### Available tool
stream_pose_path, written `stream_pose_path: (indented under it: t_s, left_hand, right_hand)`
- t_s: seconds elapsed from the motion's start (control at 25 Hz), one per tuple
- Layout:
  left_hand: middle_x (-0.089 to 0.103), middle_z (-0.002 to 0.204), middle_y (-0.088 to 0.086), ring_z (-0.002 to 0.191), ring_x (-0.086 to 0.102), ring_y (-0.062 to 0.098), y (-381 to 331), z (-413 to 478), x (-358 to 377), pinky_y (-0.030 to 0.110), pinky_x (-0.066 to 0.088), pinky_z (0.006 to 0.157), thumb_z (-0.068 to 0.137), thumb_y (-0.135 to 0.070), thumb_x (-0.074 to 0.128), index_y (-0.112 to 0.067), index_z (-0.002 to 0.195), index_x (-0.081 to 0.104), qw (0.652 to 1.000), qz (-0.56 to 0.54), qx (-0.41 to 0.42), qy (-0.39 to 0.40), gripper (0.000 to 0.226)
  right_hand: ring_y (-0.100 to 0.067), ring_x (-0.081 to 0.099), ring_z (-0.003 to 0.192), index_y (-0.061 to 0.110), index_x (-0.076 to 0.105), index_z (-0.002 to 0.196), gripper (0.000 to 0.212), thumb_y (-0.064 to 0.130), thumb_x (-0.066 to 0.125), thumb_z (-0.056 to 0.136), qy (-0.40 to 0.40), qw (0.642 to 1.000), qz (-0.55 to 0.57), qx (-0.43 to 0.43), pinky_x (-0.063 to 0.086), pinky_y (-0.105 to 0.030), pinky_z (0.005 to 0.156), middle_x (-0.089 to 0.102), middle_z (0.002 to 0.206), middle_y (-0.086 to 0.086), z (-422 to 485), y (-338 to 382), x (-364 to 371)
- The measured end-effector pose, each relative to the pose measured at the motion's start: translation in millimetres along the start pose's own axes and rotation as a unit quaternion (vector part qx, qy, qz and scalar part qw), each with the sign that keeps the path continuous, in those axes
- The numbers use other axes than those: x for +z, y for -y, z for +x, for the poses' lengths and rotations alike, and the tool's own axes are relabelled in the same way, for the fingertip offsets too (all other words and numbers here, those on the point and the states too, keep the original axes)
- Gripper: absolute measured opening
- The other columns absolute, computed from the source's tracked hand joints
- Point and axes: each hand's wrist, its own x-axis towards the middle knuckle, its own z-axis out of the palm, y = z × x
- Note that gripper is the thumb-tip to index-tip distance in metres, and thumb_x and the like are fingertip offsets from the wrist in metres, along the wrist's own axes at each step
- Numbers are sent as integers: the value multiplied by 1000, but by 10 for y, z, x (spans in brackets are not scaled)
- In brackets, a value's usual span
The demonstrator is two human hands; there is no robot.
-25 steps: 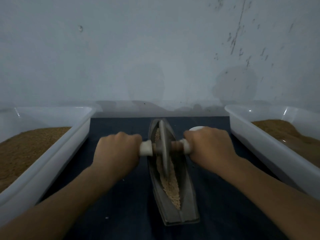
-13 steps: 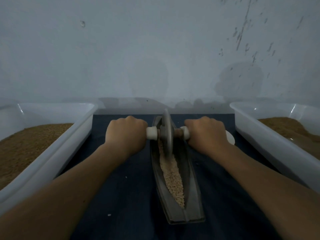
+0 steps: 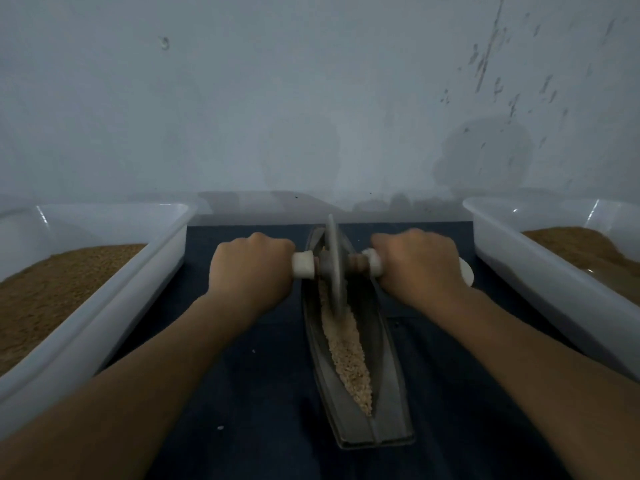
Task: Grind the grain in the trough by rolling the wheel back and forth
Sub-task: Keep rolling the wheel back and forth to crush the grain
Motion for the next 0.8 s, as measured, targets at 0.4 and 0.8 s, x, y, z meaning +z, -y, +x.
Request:
stream_pose_path:
  t_s: [0.4, 0.8]
  left_hand:
    - [15, 53, -11, 41, 9, 10, 79, -671, -377, 17, 4, 50, 53, -36, 75, -33, 68, 25, 990, -6, 103, -93, 52]
    - [39, 69, -9, 59, 41, 16, 1, -246, -206, 32, 34, 56, 84, -35, 60, -32, 87, 56, 999, -32, 16, 33, 5]
  right_hand:
    - [-12, 25, 47, 39, 26, 72, 22, 45, 47, 69, -72, 995, 16, -69, 15, -21, 43, 33, 53, 10, -762, -165, -319]
    - [-18, 47, 64, 31, 38, 77, 27, 32, 64, 82, 27, 999, 9, -20, 29, -29, 50, 46, 71, 9, -183, -50, -146]
